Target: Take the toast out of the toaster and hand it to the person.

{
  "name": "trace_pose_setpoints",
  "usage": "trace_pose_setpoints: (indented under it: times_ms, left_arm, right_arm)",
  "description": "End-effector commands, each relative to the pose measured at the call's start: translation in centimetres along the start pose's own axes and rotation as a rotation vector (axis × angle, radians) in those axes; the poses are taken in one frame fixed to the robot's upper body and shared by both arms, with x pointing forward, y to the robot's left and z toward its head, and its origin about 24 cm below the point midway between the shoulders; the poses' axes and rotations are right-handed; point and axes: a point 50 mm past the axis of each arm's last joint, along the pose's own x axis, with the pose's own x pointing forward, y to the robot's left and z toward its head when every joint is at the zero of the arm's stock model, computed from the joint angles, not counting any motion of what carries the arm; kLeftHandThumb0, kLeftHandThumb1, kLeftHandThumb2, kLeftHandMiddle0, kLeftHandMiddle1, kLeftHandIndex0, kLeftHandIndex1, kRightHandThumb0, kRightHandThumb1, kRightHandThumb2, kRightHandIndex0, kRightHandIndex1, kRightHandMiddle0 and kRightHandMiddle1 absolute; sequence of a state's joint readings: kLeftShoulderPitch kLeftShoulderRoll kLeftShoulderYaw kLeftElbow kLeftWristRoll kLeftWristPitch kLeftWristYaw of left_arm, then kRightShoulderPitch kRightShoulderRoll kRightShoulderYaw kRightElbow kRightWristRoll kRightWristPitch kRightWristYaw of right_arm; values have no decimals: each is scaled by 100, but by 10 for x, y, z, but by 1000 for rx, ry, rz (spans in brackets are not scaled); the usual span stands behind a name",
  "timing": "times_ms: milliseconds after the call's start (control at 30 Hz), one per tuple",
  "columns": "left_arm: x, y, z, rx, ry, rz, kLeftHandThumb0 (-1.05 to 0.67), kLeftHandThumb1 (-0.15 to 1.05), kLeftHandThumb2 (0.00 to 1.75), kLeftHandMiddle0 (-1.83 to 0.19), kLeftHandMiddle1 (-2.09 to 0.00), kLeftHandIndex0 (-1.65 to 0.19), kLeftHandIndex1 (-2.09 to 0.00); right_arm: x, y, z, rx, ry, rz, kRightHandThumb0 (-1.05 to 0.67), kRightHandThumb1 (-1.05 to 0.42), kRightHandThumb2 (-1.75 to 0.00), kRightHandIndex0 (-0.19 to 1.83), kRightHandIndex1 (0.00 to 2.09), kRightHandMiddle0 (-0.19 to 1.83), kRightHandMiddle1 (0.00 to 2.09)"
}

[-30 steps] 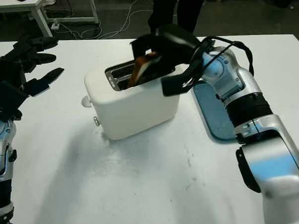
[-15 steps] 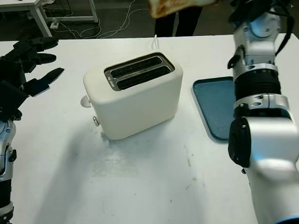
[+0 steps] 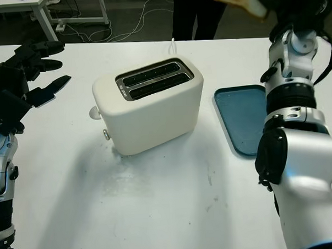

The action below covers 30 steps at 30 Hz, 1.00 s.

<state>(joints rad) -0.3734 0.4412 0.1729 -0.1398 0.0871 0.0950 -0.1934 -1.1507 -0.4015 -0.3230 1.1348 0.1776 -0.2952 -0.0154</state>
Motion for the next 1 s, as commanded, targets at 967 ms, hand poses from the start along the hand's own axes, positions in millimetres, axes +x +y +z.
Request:
trace_pose_setpoints:
  times_ms: [967]
  left_arm:
    - [0, 0, -2, 23, -8, -5, -41, 92, 14, -18, -93, -33, -53]
  right_arm:
    - [-28, 4, -70, -53, 318, -101, 20, -92, -35, 59, 175, 30, 175]
